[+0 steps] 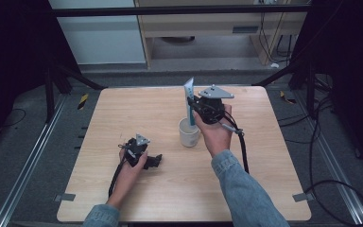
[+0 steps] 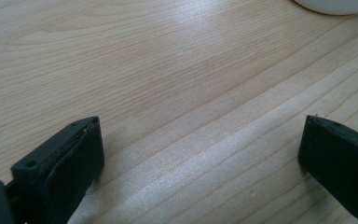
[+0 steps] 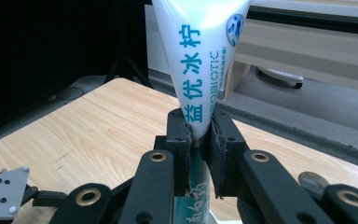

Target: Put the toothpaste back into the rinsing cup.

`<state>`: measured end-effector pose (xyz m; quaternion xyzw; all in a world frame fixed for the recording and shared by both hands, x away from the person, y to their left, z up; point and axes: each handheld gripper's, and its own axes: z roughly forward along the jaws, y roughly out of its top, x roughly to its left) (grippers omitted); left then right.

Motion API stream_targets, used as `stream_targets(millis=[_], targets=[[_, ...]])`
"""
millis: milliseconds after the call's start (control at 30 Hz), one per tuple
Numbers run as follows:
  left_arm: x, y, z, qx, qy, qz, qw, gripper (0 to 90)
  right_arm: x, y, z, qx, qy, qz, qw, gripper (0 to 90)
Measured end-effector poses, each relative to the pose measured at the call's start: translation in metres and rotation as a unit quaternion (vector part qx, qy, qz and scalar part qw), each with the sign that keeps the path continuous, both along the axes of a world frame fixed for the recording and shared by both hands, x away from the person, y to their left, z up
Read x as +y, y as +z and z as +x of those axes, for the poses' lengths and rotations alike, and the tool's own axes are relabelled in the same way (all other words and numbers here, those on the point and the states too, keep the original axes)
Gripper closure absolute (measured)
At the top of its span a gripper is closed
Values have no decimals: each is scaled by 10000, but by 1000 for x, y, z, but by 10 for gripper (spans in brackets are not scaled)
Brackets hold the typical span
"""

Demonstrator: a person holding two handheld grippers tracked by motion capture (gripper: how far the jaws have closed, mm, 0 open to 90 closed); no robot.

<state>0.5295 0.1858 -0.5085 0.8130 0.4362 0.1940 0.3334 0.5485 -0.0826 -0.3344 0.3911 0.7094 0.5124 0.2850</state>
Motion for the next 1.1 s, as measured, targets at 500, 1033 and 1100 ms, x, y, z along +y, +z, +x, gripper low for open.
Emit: stream_targets(millis=[500,1033,1100], targets=[[-1,0,0,-1,29,-42,10000,0,2,-22,3,146,-62,99,9998,793],[0,0,0,12,4,-4,10000,0,5,-41,3,162,-177,217,9995,793],[0,0,0,4,18,-24,10000,0,6,-44,4,160,-171,212,9995,793]])
